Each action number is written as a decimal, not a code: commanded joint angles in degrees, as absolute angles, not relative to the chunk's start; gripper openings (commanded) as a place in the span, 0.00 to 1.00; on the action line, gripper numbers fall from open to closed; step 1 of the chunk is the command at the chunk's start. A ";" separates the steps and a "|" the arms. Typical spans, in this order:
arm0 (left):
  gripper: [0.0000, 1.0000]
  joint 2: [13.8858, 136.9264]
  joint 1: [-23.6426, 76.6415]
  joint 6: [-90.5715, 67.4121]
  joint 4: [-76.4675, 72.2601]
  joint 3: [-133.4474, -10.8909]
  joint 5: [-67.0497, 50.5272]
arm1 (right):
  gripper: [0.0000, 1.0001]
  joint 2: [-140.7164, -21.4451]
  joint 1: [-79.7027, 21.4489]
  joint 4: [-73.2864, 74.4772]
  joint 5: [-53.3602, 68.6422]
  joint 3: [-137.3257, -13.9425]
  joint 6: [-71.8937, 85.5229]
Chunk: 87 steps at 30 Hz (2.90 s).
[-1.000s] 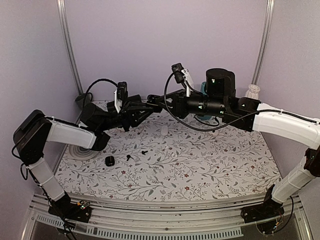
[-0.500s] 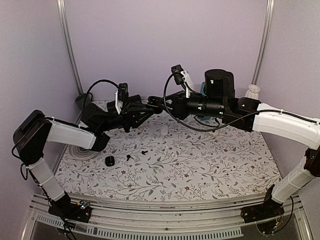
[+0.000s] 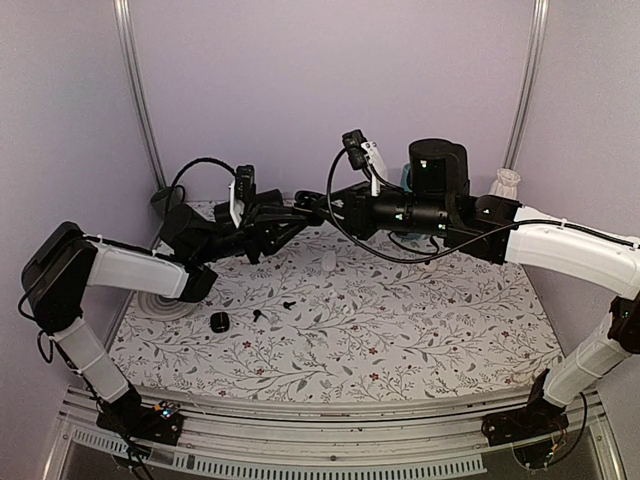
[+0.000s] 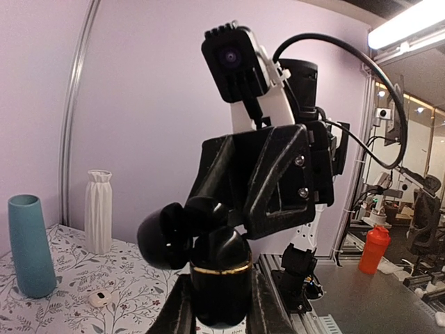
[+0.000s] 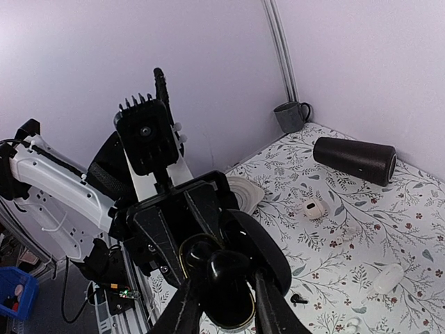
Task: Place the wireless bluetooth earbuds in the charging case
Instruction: Insert the right earbud into the right side groove of the charging case, then adjust the right earbud in the right side groove of the charging case.
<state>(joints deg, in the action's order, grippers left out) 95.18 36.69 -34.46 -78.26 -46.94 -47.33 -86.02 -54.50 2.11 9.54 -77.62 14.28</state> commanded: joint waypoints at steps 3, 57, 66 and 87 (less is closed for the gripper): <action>0.00 92.29 36.89 -32.75 -81.40 -46.93 -47.72 | 0.30 -85.88 -54.38 4.58 6.66 -76.92 15.01; 0.00 90.15 37.06 -24.84 -64.75 -48.60 -44.94 | 0.31 -93.41 -52.24 30.94 11.53 -103.46 21.75; 0.00 89.23 37.38 -19.00 -58.79 -49.19 -41.64 | 0.31 -95.77 -49.19 37.20 14.36 -106.27 27.20; 0.00 92.27 39.23 -12.26 -54.19 -49.75 -36.67 | 0.36 -99.04 -48.93 41.78 10.58 -108.28 33.84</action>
<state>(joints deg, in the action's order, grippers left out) 91.42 38.22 -14.55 -55.11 -48.40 -38.09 -98.00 -49.08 40.71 12.19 -106.54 31.75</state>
